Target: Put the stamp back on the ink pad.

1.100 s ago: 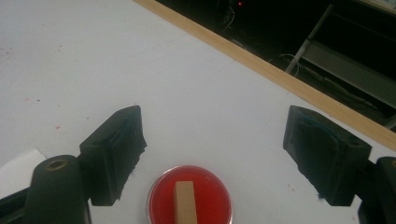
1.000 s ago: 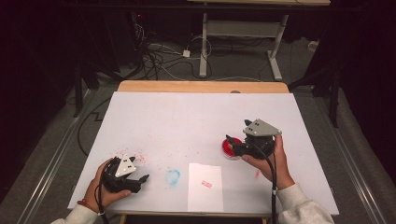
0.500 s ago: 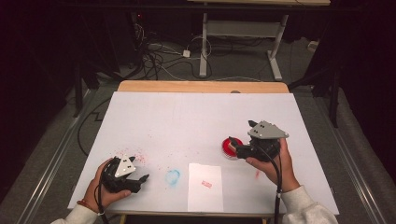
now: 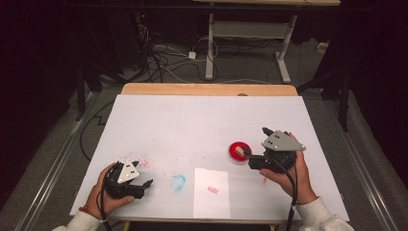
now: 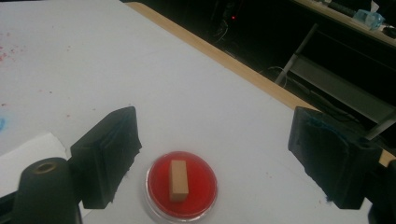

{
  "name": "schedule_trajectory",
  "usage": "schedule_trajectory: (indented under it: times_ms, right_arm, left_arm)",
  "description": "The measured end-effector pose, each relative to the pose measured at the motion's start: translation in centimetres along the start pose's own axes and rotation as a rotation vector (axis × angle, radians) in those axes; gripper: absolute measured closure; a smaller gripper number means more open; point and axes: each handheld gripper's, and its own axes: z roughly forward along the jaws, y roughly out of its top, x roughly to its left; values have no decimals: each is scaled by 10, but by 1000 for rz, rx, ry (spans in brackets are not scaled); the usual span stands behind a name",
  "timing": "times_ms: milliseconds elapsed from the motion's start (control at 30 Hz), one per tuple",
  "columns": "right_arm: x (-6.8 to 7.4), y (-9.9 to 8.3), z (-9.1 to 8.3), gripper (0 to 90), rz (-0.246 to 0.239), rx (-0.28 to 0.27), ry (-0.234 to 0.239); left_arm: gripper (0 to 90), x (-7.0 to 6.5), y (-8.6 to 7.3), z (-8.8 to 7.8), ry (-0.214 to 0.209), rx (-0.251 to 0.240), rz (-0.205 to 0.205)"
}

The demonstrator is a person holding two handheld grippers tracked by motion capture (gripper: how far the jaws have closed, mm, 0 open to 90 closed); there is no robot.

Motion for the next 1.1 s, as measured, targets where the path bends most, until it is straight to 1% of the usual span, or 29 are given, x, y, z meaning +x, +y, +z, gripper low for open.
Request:
schedule_trajectory:
  times_ms: [100, 200, 233, 300, 367, 433, 500, 567, 667, 767, 833, 900, 1000, 1100]
  right_arm:
    - [0, -3, -4, 166, -12, -3, -5]
    - [-1, -6, -8, 162, -10, -7, -10]
    - [-1, -7, -10, 162, -19, -8, -7]
    - [-1, -10, -12, 162, -29, -1, -21]
    - [-1, -12, -13, 162, -28, -3, -12]
    - [-1, -15, -15, 162, -29, -6, -14]
    - [-1, -17, -16, 162, -28, -1, -7]
    - [0, -19, -17, 162, -37, 3, -15]
    - [0, -24, -19, 163, -32, 8, -7]
    - [0, -28, -21, 163, -42, 4, -10]
    - [0, -30, -23, 164, -37, 1, -22]
    - [-1, -33, -25, 163, -35, -10, -18]
    - [-2, -38, -27, 163, -32, -2, -23]
    - [-3, -44, -28, 163, -27, 5, -39]
  left_arm:
    - [188, 0, 0, 0, -1, 3, 1]
    - [188, 0, 0, 0, -1, 3, 0]
    - [187, 0, 0, 0, -1, 4, 1]
    - [187, 0, 0, 0, -1, 4, 2]
    - [187, 0, 0, 0, -1, 4, 2]
    - [187, 0, 0, 0, 0, 4, 3]
    - [187, -1, 0, 0, 1, 5, 5]
    - [187, -1, 0, 0, 3, 4, 7]
    - [187, -1, 0, 0, 4, -2, 9]
    - [187, -1, 0, 0, 4, -1, 11]
    - [187, -1, 0, 0, 4, 1, 10]
    - [187, -1, 0, 0, 2, 0, 8]
    - [187, -2, 0, 0, 1, 0, 13]
    - [187, -2, 0, 1, 0, 3, 17]
